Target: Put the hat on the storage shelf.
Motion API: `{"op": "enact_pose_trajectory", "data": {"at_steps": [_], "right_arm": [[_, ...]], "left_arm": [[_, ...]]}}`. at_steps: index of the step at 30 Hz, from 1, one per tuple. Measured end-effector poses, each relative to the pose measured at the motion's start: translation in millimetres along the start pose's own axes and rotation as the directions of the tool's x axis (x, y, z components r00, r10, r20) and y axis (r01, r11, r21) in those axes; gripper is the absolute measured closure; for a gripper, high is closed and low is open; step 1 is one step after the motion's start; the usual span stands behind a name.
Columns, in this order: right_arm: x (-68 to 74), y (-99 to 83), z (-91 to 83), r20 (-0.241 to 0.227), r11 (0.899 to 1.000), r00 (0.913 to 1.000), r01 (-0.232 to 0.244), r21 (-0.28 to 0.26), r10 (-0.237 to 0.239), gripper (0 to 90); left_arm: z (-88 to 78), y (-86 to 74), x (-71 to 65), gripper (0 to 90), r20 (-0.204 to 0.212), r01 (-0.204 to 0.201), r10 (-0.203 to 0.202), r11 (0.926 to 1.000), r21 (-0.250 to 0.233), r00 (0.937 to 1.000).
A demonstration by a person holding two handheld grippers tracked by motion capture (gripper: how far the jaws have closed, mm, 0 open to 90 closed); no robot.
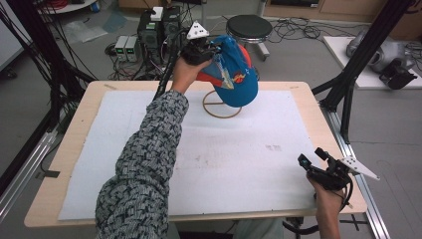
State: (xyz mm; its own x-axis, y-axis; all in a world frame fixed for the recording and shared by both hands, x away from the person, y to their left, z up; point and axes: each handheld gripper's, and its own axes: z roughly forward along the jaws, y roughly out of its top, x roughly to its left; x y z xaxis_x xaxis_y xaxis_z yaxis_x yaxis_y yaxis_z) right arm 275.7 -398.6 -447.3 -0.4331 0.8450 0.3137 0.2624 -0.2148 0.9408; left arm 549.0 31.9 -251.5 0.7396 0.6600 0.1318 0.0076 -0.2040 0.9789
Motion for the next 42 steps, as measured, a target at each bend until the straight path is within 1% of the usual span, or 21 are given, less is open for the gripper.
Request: {"op": "enact_pose_trajectory", "data": {"at_steps": [2, 3, 4, 8, 9, 14, 16, 20, 26, 27, 28, 30, 31, 32, 34, 37, 39, 41, 42], "right_arm": [[0.0, -0.1, 0.3, 0.000, 1.000, 1.0000, 0.000, 0.001, 0.000, 6.7], [-0.1, -0.1, 0.4, -0.001, 1.000, 1.0000, 0.000, 0.003, 0.000, 6.7], [-0.5, -0.2, 0.5, -0.002, 1.000, 1.0000, 0.003, 0.002, -0.003, 6.7], [-0.3, -0.1, 0.3, -0.001, 1.000, 1.0000, 0.003, 0.002, -0.003, 6.7], [-0.5, -0.2, 0.5, -0.001, 1.000, 1.0000, 0.003, 0.002, -0.003, 6.7], [-0.2, -0.5, 1.2, -0.002, 1.000, 1.0000, -0.003, 0.004, 0.003, 6.7], [-0.5, -0.6, 1.4, -0.003, 1.000, 1.0000, 0.001, 0.009, -0.001, 6.7], [-0.1, -0.6, 2.0, -0.003, 1.000, 1.0000, 0.001, 0.008, -0.001, 6.7], [-0.6, -0.6, 1.4, -0.001, 1.000, 1.0000, 0.001, 0.009, -0.001, 6.7], [-0.6, -0.7, 1.2, -0.001, 1.000, 1.0000, -0.004, 0.011, 0.004, 6.7], [-1.1, -0.7, 1.4, 0.000, 1.000, 1.0000, 0.002, 0.008, -0.002, 6.7], [-1.6, -0.9, 1.1, -0.002, 1.000, 1.0000, 0.004, 0.007, -0.004, 6.7], [-1.0, -0.8, 0.7, 0.001, 1.000, 1.0000, -0.008, 0.009, 0.008, 6.7], [-1.7, -0.8, 0.5, 0.001, 1.000, 1.0000, -0.001, 0.005, 0.001, 6.7], [-1.7, -0.9, 0.0, 0.003, 1.000, 1.0000, -0.004, 0.005, 0.004, 6.7], [-2.3, -1.1, -0.9, 0.003, 1.000, 0.9999, -0.011, 0.004, 0.011, 6.7], [-2.4, -0.9, -1.3, 0.003, 1.000, 0.9999, -0.011, 0.001, 0.011, 6.7], [-2.0, -0.9, -0.9, 0.003, 1.000, 0.9999, -0.013, 0.002, 0.013, 6.7], [-1.9, -0.9, -0.9, 0.003, 1.000, 0.9999, -0.013, 0.004, 0.013, 6.7]], "left_arm": [[1.3, 0.0, -1.1, 86.3, 0.002, -0.007, 0.007, 1.0000, -0.001, 1.0000], [2.9, 0.2, -3.5, 86.3, 0.001, -0.025, 0.025, 0.9997, -0.006, 0.9997], [4.0, 0.0, -3.9, 86.2, 0.003, -0.015, 0.015, 0.9997, -0.020, 0.9999], [5.8, -0.8, -1.4, 86.2, -0.002, -0.009, 0.009, 0.9998, -0.019, 1.0000], [6.3, -1.0, 0.1, 86.2, -0.006, -0.001, 0.001, 0.9997, -0.023, 1.0000], [7.7, -0.9, 2.4, 86.3, -0.009, -0.002, 0.002, 0.9996, -0.027, 1.0000], [8.7, 1.7, 3.5, 86.6, -0.005, 0.013, -0.014, 0.9991, -0.039, 0.9999], [12.2, 7.7, 3.6, 86.7, -0.005, -0.001, 0.001, 0.9992, -0.041, 1.0000], [16.9, 13.2, 5.8, 86.7, -0.005, -0.003, 0.003, 0.9993, -0.036, 1.0000], [17.6, 14.4, 6.6, 86.7, -0.006, 0.001, -0.001, 0.9993, -0.038, 1.0000], [18.5, 15.5, 7.5, 86.8, -0.011, 0.006, -0.006, 0.9992, -0.040, 0.9999], [19.7, 17.7, 10.1, 86.8, -0.013, 0.011, -0.011, 0.9993, -0.037, 0.9998], [20.0, 17.9, 11.5, 86.8, -0.014, 0.012, -0.013, 0.9993, -0.034, 0.9998], [20.6, 16.1, 14.9, 86.7, -0.003, 0.035, -0.035, 0.9993, -0.016, 0.9994], [21.2, 14.7, 15.6, 86.6, -0.002, 0.037, -0.037, 0.9993, -0.008, 0.9993], [21.9, 12.6, 15.4, 85.9, 0.010, 0.039, -0.039, 0.9993, 0.002, 0.9992], [22.6, 12.4, 14.5, 82.2, 0.020, 0.050, -0.050, 0.9987, -0.001, 0.9985], [23.1, 12.0, 14.2, 81.2, 0.021, 0.051, -0.051, 0.9987, 0.002, 0.9985], [23.2, 11.5, 14.6, 80.4, 0.020, 0.043, -0.044, 0.9989, 0.016, 0.9988]]}}
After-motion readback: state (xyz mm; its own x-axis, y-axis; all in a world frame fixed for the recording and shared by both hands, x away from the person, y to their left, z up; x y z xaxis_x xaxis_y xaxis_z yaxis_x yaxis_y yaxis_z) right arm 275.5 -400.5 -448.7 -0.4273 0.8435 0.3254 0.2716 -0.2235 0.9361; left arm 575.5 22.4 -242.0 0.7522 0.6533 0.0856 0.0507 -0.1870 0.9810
